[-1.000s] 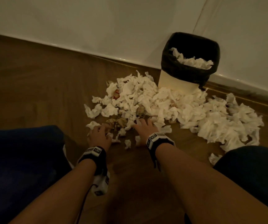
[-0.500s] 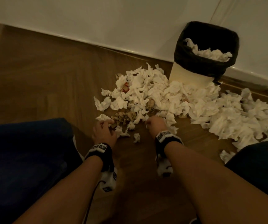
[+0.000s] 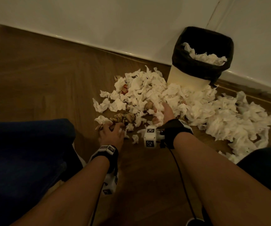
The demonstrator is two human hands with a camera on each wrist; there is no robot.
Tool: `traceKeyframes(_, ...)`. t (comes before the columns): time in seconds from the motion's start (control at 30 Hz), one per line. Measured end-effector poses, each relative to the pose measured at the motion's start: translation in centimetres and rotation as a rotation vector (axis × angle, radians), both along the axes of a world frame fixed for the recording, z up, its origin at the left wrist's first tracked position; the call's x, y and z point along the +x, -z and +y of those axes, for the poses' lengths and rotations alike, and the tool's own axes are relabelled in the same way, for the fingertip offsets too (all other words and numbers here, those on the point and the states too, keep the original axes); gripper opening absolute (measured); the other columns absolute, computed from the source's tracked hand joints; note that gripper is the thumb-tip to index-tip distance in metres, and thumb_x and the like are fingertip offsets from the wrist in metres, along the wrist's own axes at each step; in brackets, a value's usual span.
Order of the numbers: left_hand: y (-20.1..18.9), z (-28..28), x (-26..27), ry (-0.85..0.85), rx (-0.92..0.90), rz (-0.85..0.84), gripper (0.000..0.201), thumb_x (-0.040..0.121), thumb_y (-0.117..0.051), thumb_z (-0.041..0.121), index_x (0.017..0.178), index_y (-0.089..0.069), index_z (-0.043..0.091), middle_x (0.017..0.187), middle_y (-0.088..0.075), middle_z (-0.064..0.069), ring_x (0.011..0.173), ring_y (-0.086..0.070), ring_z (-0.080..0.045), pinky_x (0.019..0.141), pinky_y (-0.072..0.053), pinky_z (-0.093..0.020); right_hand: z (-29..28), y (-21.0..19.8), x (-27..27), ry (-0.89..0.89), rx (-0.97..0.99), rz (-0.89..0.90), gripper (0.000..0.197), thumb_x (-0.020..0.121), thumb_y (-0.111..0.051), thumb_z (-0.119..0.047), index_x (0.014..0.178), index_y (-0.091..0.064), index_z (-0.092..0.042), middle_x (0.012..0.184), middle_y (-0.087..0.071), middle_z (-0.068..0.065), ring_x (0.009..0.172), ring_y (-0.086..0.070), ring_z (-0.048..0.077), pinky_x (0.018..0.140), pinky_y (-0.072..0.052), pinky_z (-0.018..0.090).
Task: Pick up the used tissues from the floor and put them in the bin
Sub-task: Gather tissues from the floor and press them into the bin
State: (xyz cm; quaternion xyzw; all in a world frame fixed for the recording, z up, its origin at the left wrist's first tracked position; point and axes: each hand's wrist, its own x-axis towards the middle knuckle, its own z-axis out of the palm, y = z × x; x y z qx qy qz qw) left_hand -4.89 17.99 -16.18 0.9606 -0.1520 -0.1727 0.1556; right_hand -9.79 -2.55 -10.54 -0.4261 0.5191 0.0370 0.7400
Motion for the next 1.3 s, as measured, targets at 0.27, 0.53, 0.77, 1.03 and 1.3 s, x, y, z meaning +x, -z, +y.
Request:
traceKeyframes(0.27,0.7,-1.4,-0.8,0.181,0.125,0.044,0.070,0.069,-0.058,0.070,0.129,-0.034,0.044,0.145,-0.011,-0.001,0.129,-0.024,-0.037,0.098,-0.034,-0.052,-0.9,-1.0,0.1,0.094,-0.130,0.101,0.057,0.098,-0.036,-0.048,0.136,-0.042,-0.006,0.105,-0.059,0.009,0.094,-0.062,0.033,0.044,-0.049,0.018)
traceKeyframes(0.53,2.0,-3.0,-1.1,0.217,0.208,0.074,0.086,0.072,-0.058,0.067,0.141,-0.014,0.044,0.153,-0.002,-0.003,0.136,-0.015,-0.037,0.104,-0.030,-0.051,-1.0,-0.8,-0.3,0.149,-0.083,0.070,0.053,0.100,-0.034,-0.044,0.140,-0.033,-0.011,0.125,-0.055,0.012,0.085,-0.062,0.024,0.039,-0.043,0.026)
traceKeyframes(0.77,2.8,-4.7,-1.1,0.113,0.128,-0.041,0.049,0.091,-0.054,0.032,0.134,-0.035,0.017,0.141,-0.026,-0.010,0.124,-0.033,-0.032,0.097,-0.038,-0.040,-1.4,0.1,-2.0,0.108,-0.160,0.115,0.031,0.101,-0.031,-0.027,0.072,-0.039,-0.022,0.075,-0.040,-0.004,0.063,-0.042,0.010,0.057,-0.041,0.025)
traceKeyframes(1.03,2.7,-5.6,0.1,0.043,0.024,0.150,0.035,0.094,-0.039,0.002,0.128,-0.040,0.007,0.139,-0.034,-0.015,0.127,-0.032,-0.033,0.102,-0.033,-0.040,-2.1,-1.3,-1.4,-0.053,0.021,0.046,0.027,0.100,-0.040,-0.035,0.112,-0.050,-0.013,0.073,-0.056,0.002,0.042,-0.056,0.008,0.038,-0.044,0.016)
traceKeyframes(1.3,0.3,-5.6,1.4,-0.132,-0.270,0.353,0.032,0.096,-0.035,0.016,0.124,-0.049,0.011,0.127,-0.051,-0.020,0.106,-0.051,-0.034,0.080,-0.041,-0.034,-1.9,-1.6,-0.8,0.362,0.207,-0.197,0.039,0.100,-0.031,-0.033,0.070,-0.040,-0.011,0.045,-0.037,0.004,0.034,-0.026,0.014,0.038,-0.033,0.013)
